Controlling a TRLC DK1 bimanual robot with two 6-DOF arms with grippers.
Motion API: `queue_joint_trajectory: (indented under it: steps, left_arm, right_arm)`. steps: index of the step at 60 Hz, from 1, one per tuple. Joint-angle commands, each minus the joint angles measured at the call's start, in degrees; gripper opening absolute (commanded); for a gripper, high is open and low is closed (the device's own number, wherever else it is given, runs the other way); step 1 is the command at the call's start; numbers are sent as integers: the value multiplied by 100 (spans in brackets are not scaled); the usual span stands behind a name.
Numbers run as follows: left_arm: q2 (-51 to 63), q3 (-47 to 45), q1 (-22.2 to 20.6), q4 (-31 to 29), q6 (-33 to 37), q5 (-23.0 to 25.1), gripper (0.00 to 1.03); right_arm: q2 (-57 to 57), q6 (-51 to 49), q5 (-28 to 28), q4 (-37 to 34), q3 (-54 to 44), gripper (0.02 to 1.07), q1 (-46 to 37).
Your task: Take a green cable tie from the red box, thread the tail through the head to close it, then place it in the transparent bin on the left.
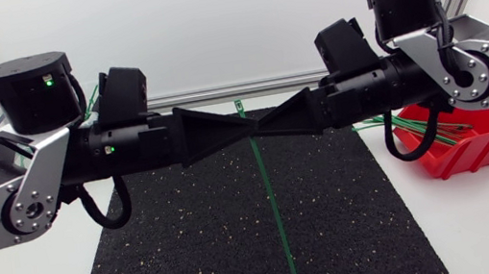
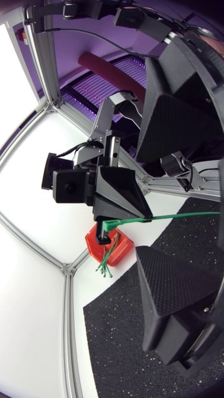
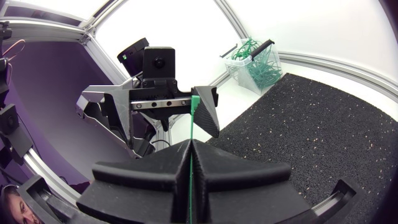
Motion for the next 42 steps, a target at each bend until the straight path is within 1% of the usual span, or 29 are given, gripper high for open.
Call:
queue_joint_trajectory:
  steps: [1,4,8,11,13,20,24,29,30,34,38,42]
  left_arm:
    - [54,164,-44,104,-165,1,87]
    - [54,155,-36,104,-183,1,85]
    - [54,111,-18,122,-191,-8,77]
    - [54,93,-18,131,-191,-8,76]
    - [54,76,-9,140,-200,-34,71]
    - [54,76,17,254,-306,-78,58]
    - [72,85,17,289,-341,-96,54]
    - [116,93,17,289,-341,-113,54]
    - [142,93,17,298,-341,-122,50]
    - [212,111,-1,307,-367,-175,38]
    - [256,120,8,368,-429,-175,30]
    - [274,120,17,377,-437,-192,29]
  right_arm:
    - [97,191,-39,108,-133,8,-18]
    - [114,261,-30,196,-160,8,-18]
    - [123,270,-39,222,-169,8,-9]
    - [105,270,-39,222,-195,8,-18]
    - [88,270,-39,222,-213,8,-18]
    - [44,270,-30,231,-248,8,-18]
    - [0,270,-30,222,-283,8,-18]
    - [-70,270,-30,231,-300,8,-18]
    - [-79,270,-30,231,-309,8,-18]
    - [-106,261,-13,240,-318,8,-27]
    - [-114,261,-13,258,-327,8,-45]
    - [-132,270,-13,275,-318,8,-53]
